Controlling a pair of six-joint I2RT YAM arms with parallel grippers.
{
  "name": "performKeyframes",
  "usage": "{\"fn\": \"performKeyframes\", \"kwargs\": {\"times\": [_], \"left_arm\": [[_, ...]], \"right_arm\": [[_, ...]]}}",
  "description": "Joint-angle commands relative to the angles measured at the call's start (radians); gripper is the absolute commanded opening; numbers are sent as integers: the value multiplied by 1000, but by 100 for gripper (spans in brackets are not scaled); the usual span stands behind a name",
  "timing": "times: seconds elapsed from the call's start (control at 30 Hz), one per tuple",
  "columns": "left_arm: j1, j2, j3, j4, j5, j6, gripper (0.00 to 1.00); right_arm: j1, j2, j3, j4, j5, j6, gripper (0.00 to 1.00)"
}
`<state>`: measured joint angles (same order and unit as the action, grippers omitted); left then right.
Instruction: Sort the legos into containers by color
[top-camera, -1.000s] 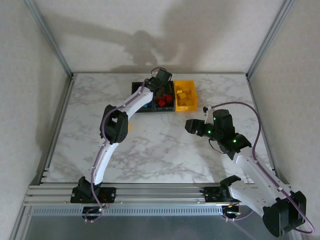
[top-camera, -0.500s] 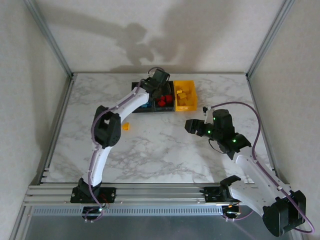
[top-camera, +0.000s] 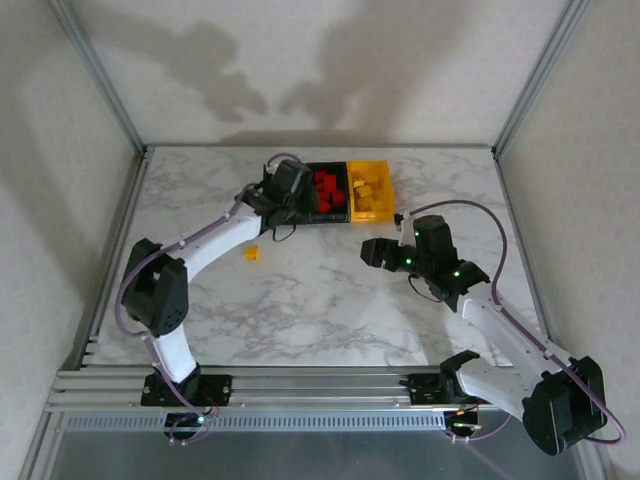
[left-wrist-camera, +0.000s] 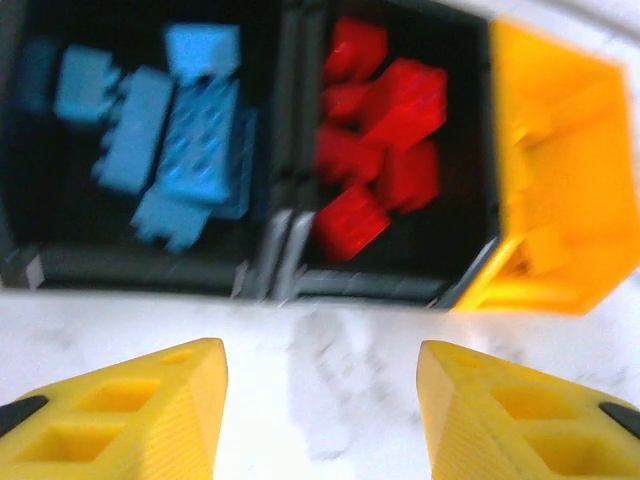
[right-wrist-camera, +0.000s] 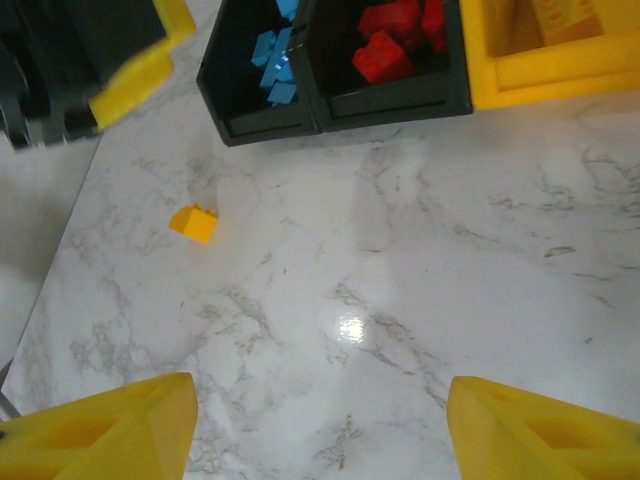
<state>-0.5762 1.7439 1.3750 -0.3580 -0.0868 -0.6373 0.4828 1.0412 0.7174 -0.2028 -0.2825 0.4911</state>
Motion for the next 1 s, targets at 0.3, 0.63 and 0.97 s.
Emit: {"fn": "performKeyframes", "kwargs": {"times": [0.3, 0.63, 0.97], "left_arm": [[75, -347, -391, -104, -41, 25, 60], [183, -198, -445, -99, -33, 97, 67], [203, -56, -409, -18, -23, 138, 71]], "right_arm": [[97, 138, 75, 85, -21, -16, 67], [132, 155, 50, 99, -8, -11, 67], [131, 129, 28, 88, 5, -9, 67]]}}
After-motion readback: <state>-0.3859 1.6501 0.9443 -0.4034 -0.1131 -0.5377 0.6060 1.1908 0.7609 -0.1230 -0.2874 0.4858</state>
